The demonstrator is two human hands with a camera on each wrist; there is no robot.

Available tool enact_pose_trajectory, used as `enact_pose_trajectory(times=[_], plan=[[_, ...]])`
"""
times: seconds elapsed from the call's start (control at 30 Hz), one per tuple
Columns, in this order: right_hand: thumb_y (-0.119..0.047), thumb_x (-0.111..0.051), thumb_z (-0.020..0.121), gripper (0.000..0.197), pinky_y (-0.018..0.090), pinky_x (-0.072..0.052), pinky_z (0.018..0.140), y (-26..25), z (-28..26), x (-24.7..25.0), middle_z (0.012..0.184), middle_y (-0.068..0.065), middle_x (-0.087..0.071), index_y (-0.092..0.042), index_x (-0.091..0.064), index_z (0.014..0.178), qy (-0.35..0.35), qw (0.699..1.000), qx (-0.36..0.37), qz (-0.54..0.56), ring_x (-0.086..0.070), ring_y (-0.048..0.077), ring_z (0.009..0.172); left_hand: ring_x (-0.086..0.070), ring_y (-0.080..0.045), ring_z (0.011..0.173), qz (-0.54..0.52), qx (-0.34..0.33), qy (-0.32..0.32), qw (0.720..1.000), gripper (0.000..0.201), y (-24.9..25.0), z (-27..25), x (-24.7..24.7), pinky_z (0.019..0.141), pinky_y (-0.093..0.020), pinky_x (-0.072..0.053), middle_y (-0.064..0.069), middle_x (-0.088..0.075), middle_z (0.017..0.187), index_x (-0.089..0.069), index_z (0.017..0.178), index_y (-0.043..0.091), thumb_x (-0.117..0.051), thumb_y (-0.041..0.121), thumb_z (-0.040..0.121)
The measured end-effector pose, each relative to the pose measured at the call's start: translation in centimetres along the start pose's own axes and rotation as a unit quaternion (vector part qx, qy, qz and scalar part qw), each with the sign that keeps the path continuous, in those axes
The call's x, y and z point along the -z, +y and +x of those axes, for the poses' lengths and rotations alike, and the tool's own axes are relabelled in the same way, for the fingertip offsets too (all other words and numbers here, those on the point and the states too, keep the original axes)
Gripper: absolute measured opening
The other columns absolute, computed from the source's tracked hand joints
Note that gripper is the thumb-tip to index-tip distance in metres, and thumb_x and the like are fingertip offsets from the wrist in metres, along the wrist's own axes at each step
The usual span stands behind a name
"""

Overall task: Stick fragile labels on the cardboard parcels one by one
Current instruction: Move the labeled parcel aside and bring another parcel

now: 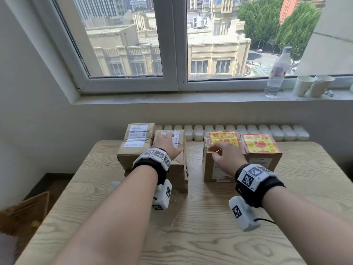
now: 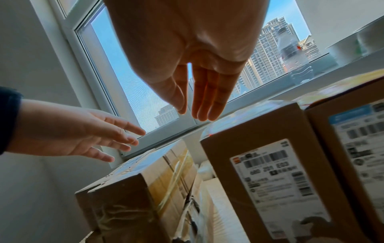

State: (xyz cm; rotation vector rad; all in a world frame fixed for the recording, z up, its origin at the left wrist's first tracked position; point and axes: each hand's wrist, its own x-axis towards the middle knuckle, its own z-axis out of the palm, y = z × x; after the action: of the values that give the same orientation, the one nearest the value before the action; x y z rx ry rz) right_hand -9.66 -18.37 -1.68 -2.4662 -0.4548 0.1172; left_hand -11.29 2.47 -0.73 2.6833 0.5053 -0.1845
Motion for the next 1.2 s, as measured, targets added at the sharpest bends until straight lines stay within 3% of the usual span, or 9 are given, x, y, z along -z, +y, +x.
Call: enact_pose_trajectory(times=[0.13,0.37,0.6,0.7,0.83,1.0,1.2], plan=[[-0.016,-0.053,0.094,0.025,0.027,-0.051,0.091,-2.4,1.6,-2.5,0.115,0.000,-0.069,-0.016,-0.067,0.114,-0.026,0.999,-0.022,0.011,-0.063,0.014,0.101,-0.044,-0.029,0.130,-0.017,0.030,-0.014,0.999,0.062,-3.3,1.0,1.0,0.106,-0.038,-0.040,-0.011,-0.038,0.146,-0.035,0.145,0.021,-0.058,0.035,0.090],[-0.037,-0.052,0.095,0.043,0.031,-0.044,0.096,-4.9,4.1,-8.5,0.128,0.005,-0.062,-0.014,-0.053,0.132,-0.091,0.986,-0.130,0.042,-0.058,0.021,0.116,-0.049,-0.023,0.126,-0.070,0.013,-0.049,0.996,0.051,-7.1,4.4,2.1,0.099,-0.032,-0.042,-0.006,-0.047,0.142,-0.039,0.142,0.019,-0.051,0.017,0.093],[-0.043,-0.050,0.095,0.053,0.035,-0.040,0.103,-5.6,5.7,-11.6,0.140,0.008,-0.053,-0.013,-0.046,0.139,-0.065,0.972,-0.208,0.091,-0.051,0.026,0.125,-0.052,-0.027,0.122,-0.067,-0.021,-0.043,0.997,0.050,-7.7,6.3,2.3,0.099,-0.037,-0.047,-0.007,-0.054,0.135,-0.044,0.138,0.021,-0.047,0.007,0.090],[-0.047,-0.050,0.093,0.055,0.041,-0.042,0.104,-5.4,6.1,-12.3,0.136,0.007,-0.056,-0.015,-0.049,0.137,-0.057,0.964,-0.231,0.120,-0.054,0.027,0.122,-0.053,-0.027,0.121,-0.059,-0.025,-0.040,0.997,0.046,-8.0,6.7,2.0,0.099,-0.038,-0.047,-0.007,-0.056,0.133,-0.047,0.135,0.021,-0.049,0.009,0.090],[-0.033,-0.050,0.097,0.041,0.038,-0.042,0.101,-6.1,6.3,-12.2,0.129,0.010,-0.058,-0.010,-0.053,0.131,-0.052,0.959,-0.242,0.140,-0.054,0.029,0.119,-0.053,-0.027,0.116,-0.036,-0.029,-0.038,0.998,0.036,-8.0,6.7,1.6,0.091,-0.036,-0.049,-0.007,-0.059,0.125,-0.052,0.125,0.019,-0.048,0.011,0.090],[-0.034,-0.057,0.091,0.048,0.044,-0.045,0.103,-5.5,6.3,-12.2,0.133,0.007,-0.060,-0.014,-0.053,0.135,-0.039,0.958,-0.240,0.150,-0.057,0.027,0.119,-0.056,-0.026,0.109,-0.068,-0.005,-0.042,0.997,0.030,-7.6,5.5,1.4,0.085,-0.034,-0.048,-0.008,-0.061,0.120,-0.053,0.114,0.020,-0.050,0.008,0.087],[-0.049,-0.062,0.069,0.065,0.048,-0.055,0.088,-4.8,5.2,-12.1,0.118,0.005,-0.068,-0.018,-0.056,0.126,-0.016,0.939,-0.244,0.243,-0.067,0.026,0.102,-0.061,-0.024,0.109,-0.132,0.001,0.003,0.991,0.049,-5.9,4.0,2.6,0.091,-0.034,-0.051,-0.004,-0.064,0.120,-0.050,0.128,0.024,-0.057,0.010,0.082]])
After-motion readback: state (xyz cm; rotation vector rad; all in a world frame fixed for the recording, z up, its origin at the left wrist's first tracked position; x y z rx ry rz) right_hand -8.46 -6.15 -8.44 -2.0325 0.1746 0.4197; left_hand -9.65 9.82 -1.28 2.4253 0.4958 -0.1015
